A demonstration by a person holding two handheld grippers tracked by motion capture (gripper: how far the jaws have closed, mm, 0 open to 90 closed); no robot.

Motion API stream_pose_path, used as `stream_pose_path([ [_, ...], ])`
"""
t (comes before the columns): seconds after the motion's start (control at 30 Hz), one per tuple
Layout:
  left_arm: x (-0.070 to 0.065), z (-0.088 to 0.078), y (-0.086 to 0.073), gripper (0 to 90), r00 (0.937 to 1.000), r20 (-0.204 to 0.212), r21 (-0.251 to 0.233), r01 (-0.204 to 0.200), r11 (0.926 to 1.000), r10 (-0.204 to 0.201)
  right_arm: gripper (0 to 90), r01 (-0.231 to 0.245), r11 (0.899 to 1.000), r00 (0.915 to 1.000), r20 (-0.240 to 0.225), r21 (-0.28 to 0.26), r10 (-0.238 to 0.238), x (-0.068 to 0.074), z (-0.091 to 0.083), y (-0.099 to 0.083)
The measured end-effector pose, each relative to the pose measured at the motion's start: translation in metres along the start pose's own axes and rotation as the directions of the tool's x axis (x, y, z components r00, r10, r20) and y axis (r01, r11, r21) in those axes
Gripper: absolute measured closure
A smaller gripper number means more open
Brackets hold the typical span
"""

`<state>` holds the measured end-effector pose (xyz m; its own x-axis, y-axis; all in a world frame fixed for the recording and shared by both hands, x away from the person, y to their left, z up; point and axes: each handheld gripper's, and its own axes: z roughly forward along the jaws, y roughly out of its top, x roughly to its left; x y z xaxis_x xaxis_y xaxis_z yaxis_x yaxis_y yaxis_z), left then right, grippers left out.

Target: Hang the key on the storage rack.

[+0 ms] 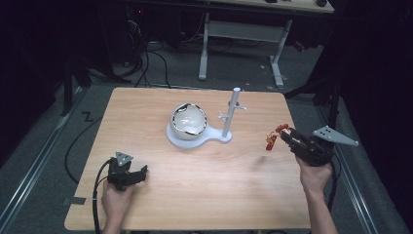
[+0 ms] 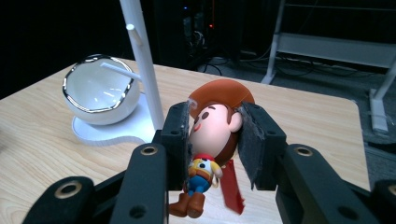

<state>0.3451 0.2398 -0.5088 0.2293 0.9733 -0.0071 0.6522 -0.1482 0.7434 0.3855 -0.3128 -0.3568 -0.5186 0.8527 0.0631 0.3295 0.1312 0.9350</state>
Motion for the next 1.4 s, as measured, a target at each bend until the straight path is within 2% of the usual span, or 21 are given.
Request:
stream_pose_path([
  [0.17, 0.000, 0.000, 0.000, 21.7, 1.0000, 0.002, -0.001, 0.004, 1.0000, -0.004, 65.0, 0.008, 1.000, 0.9997, -0.021, -0.008, -0.008, 0.005, 0.005, 0.006],
  [0.27, 0.000, 0.000, 0.000, 21.7, 1.0000, 0.002, -0.001, 0.004, 1.0000, -0.004, 64.9, 0.032, 0.999, 0.9988, -0.036, -0.004, -0.033, 0.011, 0.009, 0.015],
  [0.53, 0.000, 0.000, 0.000, 21.7, 1.0000, 0.002, -0.002, 0.003, 1.0000, -0.003, 65.0, 0.056, 0.998, 0.9965, -0.062, -0.003, -0.056, 0.018, 0.014, 0.027],
  [0.9, 0.000, 0.000, 0.000, 21.7, 1.0000, 0.002, -0.002, 0.003, 1.0000, -0.003, 65.1, 0.074, 0.997, 0.9919, -0.103, -0.011, -0.075, 0.027, 0.024, 0.043],
  [1.4, 0.000, 0.000, 0.000, 21.7, 1.0000, 0.003, -0.002, 0.004, 1.0000, -0.004, 65.1, 0.099, 0.995, 0.9869, -0.127, -0.011, -0.099, 0.041, 0.041, 0.063],
])
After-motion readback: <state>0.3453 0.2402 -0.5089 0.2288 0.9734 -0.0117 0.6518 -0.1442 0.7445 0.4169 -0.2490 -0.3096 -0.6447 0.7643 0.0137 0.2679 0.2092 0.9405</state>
